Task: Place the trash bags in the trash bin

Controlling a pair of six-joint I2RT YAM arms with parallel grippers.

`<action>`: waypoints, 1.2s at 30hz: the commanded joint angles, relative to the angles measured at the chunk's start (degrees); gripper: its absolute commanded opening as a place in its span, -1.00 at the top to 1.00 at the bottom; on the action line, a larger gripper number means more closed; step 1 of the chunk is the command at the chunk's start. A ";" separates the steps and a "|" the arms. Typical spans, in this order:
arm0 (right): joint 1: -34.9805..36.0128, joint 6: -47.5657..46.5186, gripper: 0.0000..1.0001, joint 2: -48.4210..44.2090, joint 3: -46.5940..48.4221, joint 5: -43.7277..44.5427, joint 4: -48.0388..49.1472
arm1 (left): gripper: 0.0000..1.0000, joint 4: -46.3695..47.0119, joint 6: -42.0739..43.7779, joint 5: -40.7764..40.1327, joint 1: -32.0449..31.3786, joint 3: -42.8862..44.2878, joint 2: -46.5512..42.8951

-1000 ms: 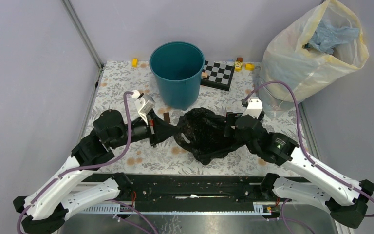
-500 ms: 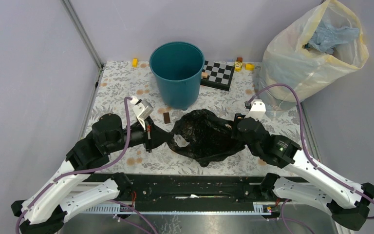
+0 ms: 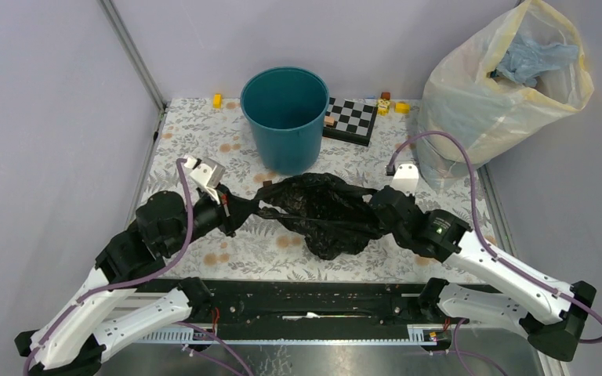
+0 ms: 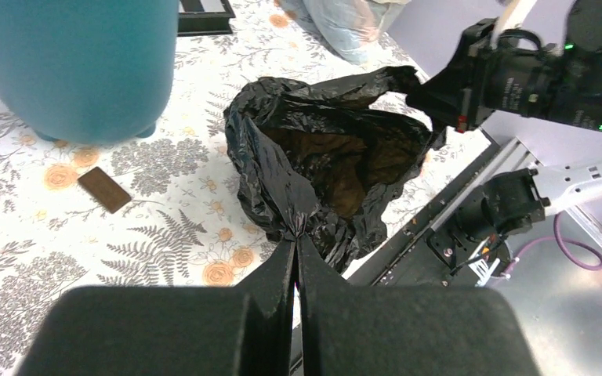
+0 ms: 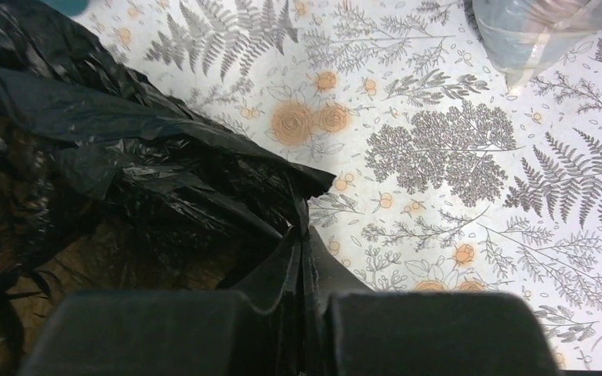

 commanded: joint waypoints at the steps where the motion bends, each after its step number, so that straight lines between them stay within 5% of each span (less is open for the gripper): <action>1: 0.19 -1.73 1.00 -2.13 5.75 5.24 0.54 | 1.00 2.14 -1.37 -4.01 0.11 -1.82 0.48; 7: 0.21 -6.18 1.00 -1.61 14.95 13.42 -0.98 | 1.00 8.07 -4.24 -3.06 0.13 -4.02 4.02; 13: 0.21 -12.72 1.00 1.49 27.27 16.27 -1.65 | 1.00 8.62 -8.01 -11.52 0.24 -3.51 13.06; 19: 0.21 -11.39 1.00 9.95 31.81 7.44 -2.98 | 0.97 9.93 -9.84 -15.40 3.05 -3.25 23.05; 21: 0.22 -10.23 1.00 12.47 30.39 1.98 -1.25 | 0.63 11.37 -10.04 -14.11 3.48 -4.22 23.88; 23: 0.22 -9.46 0.87 14.45 28.11 -5.18 2.29 | -0.06 13.12 -9.97 -12.39 3.48 -5.90 22.94; 26: 0.21 -9.45 0.54 15.13 23.68 -18.27 11.02 | -0.50 14.87 -9.25 -10.99 3.47 -8.23 18.82; 31: 0.20 -8.02 0.49 15.04 19.17 -28.43 19.79 | -0.79 15.04 -7.28 -9.25 3.47 -9.83 10.27; 36: 0.22 -7.97 0.66 14.88 16.74 -30.37 21.85 | -0.77 18.41 -11.83 1.11 3.46 -11.60 6.51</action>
